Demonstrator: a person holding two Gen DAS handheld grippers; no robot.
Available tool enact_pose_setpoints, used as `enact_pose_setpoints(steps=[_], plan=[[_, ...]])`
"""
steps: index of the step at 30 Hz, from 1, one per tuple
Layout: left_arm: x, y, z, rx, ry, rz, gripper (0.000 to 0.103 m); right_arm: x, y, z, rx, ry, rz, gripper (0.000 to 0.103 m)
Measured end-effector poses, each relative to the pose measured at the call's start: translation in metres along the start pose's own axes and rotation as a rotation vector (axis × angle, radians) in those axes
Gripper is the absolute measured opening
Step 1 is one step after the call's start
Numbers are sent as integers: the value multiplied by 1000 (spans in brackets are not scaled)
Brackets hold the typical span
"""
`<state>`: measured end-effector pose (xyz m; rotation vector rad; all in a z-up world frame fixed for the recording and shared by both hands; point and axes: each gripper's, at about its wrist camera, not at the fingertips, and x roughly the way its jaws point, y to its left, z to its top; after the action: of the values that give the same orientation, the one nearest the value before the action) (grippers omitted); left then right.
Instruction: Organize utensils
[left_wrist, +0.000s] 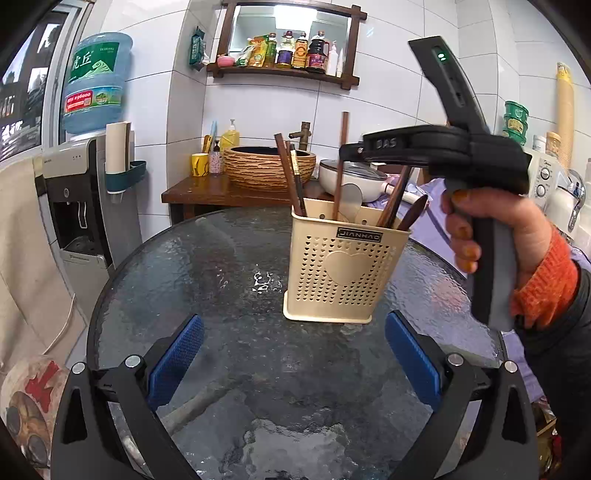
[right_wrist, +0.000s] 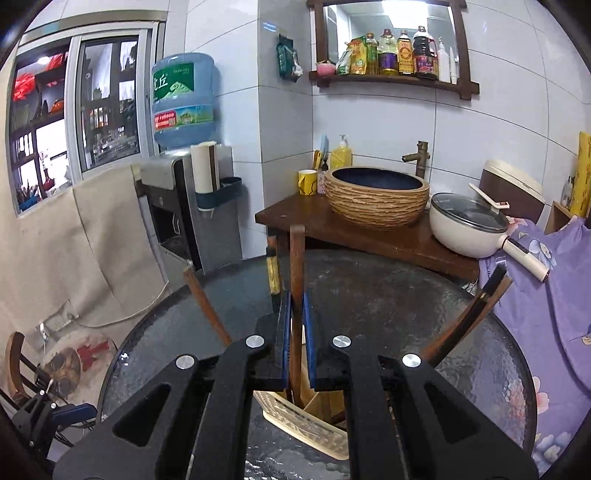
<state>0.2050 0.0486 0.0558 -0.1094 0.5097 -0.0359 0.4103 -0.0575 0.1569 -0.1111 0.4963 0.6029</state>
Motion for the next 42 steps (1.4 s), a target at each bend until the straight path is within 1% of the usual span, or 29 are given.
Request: enact_pose_setpoints(steps=[4, 5, 6, 7, 8, 9, 10, 11, 13, 14, 17, 19, 20, 22, 23, 24, 26, 29, 31, 34, 36, 42], plan=[[-2, -3, -3, 12, -6, 12, 97, 3, 1, -8, -13, -1, -22, 8], [-3, -3, -4, 16, -10, 23, 97, 1, 2, -10, -15, -3, -28, 13], [-3, -2, -5, 17, -12, 30, 97, -3, 2, -12, -20, -15, -36, 28], [-5, -1, -6, 19, -20, 43, 97, -9, 1, -14, -17, -29, -34, 40], [-7, 0, -7, 18, -32, 53, 97, -15, 1, -16, -9, -46, -32, 62], [-9, 2, -8, 16, -43, 58, 97, -26, 0, -19, 10, -78, -37, 68], [-13, 3, -9, 13, -60, 68, 97, -39, -1, -22, 29, -109, -42, 68], [-16, 5, -10, 14, -76, 79, 97, -47, -1, -25, 36, -121, -40, 68], [-23, 5, -14, 27, -103, 97, 97, -69, -1, -36, 52, -143, -34, 78], [-26, 5, -15, 35, -113, 107, 97, -83, 1, -47, 66, -151, -58, 86], [-34, 4, -24, 48, -128, 137, 97, -116, 9, -77, 44, -209, -112, 96], [-40, 3, -31, 43, -135, 134, 97, -140, 20, -107, -6, -236, -171, 97], [-44, 2, -36, 41, -141, 127, 97, -148, 23, -118, -19, -247, -187, 97], [-50, -1, -47, 44, -145, 117, 97, -167, 33, -151, -34, -266, -221, 97], [-53, -3, -53, 47, -143, 119, 97, -173, 35, -162, -30, -266, -223, 97], [-57, -5, -60, 51, -143, 125, 97, -184, 37, -181, -1, -268, -227, 97], [-65, -9, -72, 56, -145, 132, 97, -201, 40, -209, 21, -287, -251, 97], [-78, -15, -91, 57, -134, 114, 97, -220, 45, -239, 33, -275, -265, 97], [-88, -18, -101, 57, -139, 101, 97, -229, 48, -253, 48, -265, -248, 97], [-106, -24, -117, 55, -166, 82, 97, -250, 58, -271, 30, -282, -246, 97], [-117, -26, -124, 46, -173, 74, 97, -259, 64, -281, 30, -281, -224, 97], [-140, -35, -132, 73, -203, 97, 97, -276, 81, -301, 18, -271, -205, 97]])
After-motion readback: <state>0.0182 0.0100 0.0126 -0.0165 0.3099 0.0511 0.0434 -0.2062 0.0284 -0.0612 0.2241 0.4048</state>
